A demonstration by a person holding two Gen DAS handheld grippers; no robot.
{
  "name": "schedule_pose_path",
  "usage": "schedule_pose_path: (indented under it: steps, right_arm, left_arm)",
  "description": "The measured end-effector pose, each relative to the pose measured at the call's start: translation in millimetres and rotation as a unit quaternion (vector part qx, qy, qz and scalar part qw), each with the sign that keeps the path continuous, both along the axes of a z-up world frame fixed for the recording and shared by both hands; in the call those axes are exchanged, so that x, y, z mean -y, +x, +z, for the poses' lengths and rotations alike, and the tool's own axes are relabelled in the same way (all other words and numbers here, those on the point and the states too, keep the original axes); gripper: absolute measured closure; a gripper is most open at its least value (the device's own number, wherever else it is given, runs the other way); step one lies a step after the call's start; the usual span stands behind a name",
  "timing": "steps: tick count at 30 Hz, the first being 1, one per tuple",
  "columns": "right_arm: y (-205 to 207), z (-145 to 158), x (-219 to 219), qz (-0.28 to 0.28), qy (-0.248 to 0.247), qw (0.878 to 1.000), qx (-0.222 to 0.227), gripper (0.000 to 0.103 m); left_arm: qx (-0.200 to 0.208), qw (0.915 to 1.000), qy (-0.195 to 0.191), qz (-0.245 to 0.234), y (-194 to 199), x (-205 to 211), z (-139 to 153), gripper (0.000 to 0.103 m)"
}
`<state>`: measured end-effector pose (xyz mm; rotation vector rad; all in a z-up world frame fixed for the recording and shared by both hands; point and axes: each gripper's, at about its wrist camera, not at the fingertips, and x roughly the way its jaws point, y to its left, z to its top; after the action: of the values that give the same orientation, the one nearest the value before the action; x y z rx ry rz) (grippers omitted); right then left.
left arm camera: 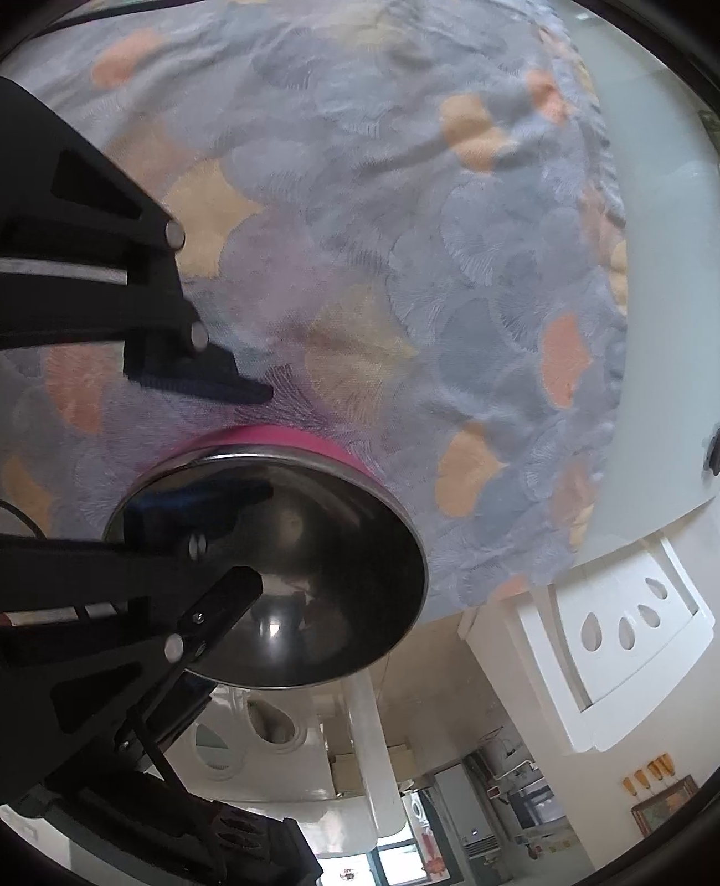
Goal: Organize plates and bowls
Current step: 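Move both grippers to the pink steel bowl and grasp its rim, then lift the pink steel bowl off the cloth with both grippers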
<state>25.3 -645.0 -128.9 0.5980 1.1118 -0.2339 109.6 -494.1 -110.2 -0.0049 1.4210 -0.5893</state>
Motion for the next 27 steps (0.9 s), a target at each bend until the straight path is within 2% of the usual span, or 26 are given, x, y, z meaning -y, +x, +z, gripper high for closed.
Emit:
schedule_pose_path:
  steps: [2, 4, 6, 11, 19, 27]
  right_arm:
    - [1, -2, -1, 0.005, -0.002, 1.0, 0.002, 0.073]
    - [3, -2, -5, 0.016, 0.001, 1.0, 0.006, 0.082]
    - [3, 3, -10, 0.022, -0.016, 1.0, 0.006, 0.082]
    - [-10, 25, -18, 0.021, -0.023, 0.999, 0.02, 0.082]
    - [-51, 98, -58, 0.023, -0.048, 0.997, 0.062, 0.082]
    - [-96, 168, -127, 0.042, -0.074, 0.991, 0.103, 0.082]
  left_arm:
    - [-0.003, 1.0, -0.002, -0.008, -1, 3, -2, 0.089]
    - [0.011, 0.9998, 0.005, -0.014, -5, 6, 1, 0.089]
    - [0.019, 0.9997, 0.005, -0.016, -8, 4, 5, 0.089]
    - [0.029, 0.9992, -0.025, -0.014, -18, -14, 31, 0.089]
    - [0.086, 0.9943, -0.062, -0.011, -62, -67, 102, 0.089]
    - [0.144, 0.9844, -0.102, -0.003, -111, -142, 168, 0.089]
